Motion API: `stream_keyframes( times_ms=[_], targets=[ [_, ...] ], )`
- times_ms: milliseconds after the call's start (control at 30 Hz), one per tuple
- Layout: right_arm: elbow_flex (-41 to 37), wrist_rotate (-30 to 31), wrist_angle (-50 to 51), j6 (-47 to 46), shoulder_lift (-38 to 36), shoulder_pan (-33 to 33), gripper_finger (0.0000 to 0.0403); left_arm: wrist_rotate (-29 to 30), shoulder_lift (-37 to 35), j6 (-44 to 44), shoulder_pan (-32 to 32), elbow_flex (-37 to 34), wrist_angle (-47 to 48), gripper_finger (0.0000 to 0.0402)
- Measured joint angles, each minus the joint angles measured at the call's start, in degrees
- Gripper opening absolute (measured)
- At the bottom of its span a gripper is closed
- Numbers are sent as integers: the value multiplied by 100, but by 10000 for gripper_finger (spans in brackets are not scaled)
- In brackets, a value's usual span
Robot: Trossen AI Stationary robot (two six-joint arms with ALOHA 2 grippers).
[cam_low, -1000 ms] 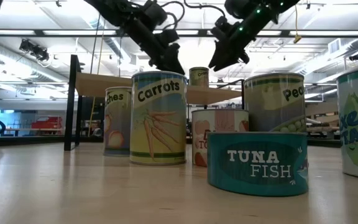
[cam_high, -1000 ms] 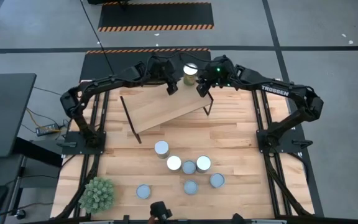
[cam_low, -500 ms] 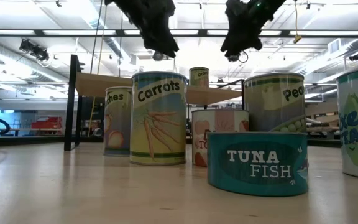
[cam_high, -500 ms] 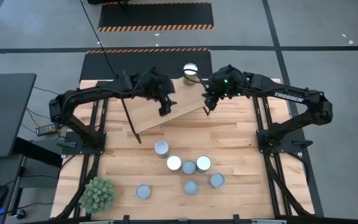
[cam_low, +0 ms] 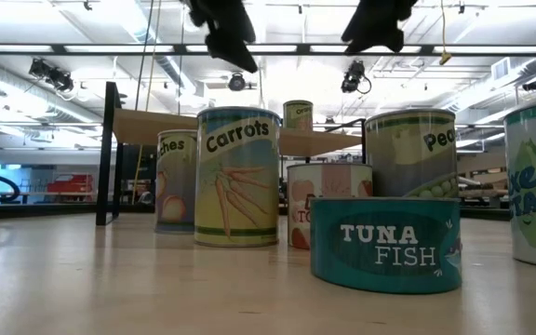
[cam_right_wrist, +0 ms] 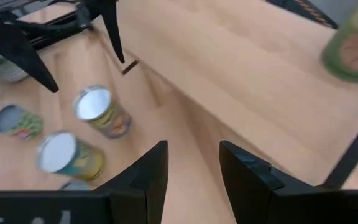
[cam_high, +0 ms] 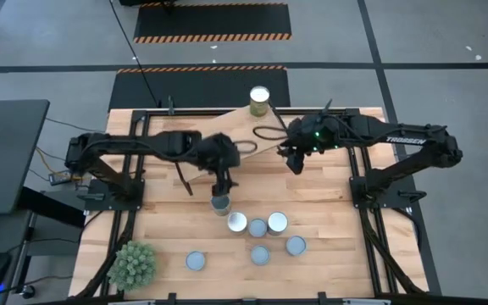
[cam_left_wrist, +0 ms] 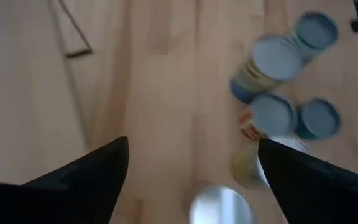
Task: Pick and place cans onto a shelf
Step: Put the canned peaches on the shelf
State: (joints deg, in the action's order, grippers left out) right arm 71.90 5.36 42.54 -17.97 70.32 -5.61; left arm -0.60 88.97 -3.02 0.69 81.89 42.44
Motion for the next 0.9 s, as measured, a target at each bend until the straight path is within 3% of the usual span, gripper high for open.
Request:
stream_keyframes(
  times_ms=[533,767,900],
  targets=[
    [0,847,261,-738,-37,1436,151,337,-184,-1578,-1431,0,788,364],
    [0,1250,214,-939,-37,1956,151,1080,-174,-1553,-1781,0,1318,364],
    [0,1444,213,-970,-35,2085,151,955,-50,-928,-1681,0,1549,364]
  ],
)
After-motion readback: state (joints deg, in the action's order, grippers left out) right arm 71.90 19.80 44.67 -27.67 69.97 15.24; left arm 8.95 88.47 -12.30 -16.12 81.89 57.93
